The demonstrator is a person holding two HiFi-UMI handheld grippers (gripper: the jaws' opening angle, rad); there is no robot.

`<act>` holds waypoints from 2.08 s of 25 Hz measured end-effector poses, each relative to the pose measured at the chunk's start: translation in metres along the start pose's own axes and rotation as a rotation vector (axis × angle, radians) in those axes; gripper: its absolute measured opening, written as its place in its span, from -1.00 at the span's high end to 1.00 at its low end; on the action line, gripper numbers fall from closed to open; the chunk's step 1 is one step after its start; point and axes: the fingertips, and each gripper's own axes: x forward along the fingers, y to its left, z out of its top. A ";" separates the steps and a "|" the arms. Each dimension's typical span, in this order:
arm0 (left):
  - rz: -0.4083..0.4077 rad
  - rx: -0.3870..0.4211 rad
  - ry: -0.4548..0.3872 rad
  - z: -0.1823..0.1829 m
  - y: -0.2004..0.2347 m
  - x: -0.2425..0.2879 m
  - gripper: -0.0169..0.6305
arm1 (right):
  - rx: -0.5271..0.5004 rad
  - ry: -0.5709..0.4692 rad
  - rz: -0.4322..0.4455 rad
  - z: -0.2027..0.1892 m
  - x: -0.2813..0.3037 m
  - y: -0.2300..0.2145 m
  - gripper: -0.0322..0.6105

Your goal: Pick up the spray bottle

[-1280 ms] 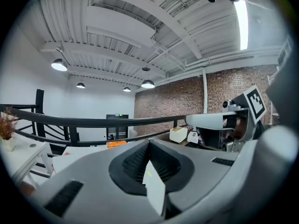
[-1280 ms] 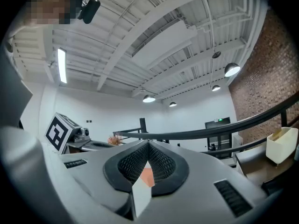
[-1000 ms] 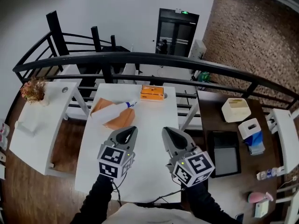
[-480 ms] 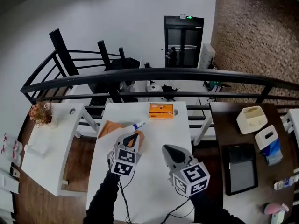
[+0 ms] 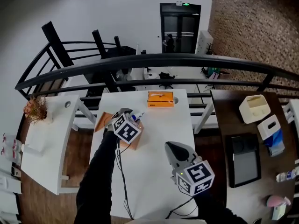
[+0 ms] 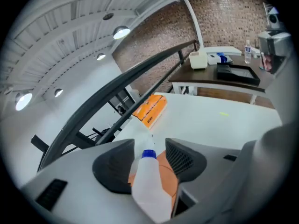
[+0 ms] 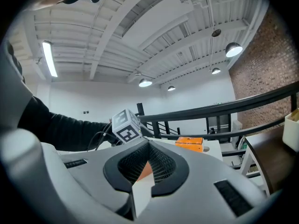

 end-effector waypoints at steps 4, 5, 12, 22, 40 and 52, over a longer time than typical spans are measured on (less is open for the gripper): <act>-0.078 0.034 0.076 -0.003 -0.001 0.023 0.18 | 0.016 0.001 -0.013 -0.006 -0.007 0.000 0.92; -0.092 0.040 0.095 -0.007 -0.002 0.029 0.18 | 0.017 0.000 -0.018 -0.007 -0.008 -0.001 0.92; -0.139 0.093 0.198 -0.032 -0.006 0.044 0.17 | 0.033 -0.006 -0.057 -0.007 -0.017 -0.008 0.92; -0.140 0.147 0.194 -0.037 -0.008 0.041 0.38 | 0.036 -0.021 -0.058 -0.004 -0.013 -0.003 0.92; 0.106 -0.235 -0.247 -0.013 0.003 -0.054 0.46 | -0.004 -0.025 -0.011 -0.001 0.008 -0.022 0.92; 0.192 -0.416 -0.393 -0.014 -0.015 -0.072 0.47 | -0.033 -0.013 0.027 0.001 0.012 -0.033 0.92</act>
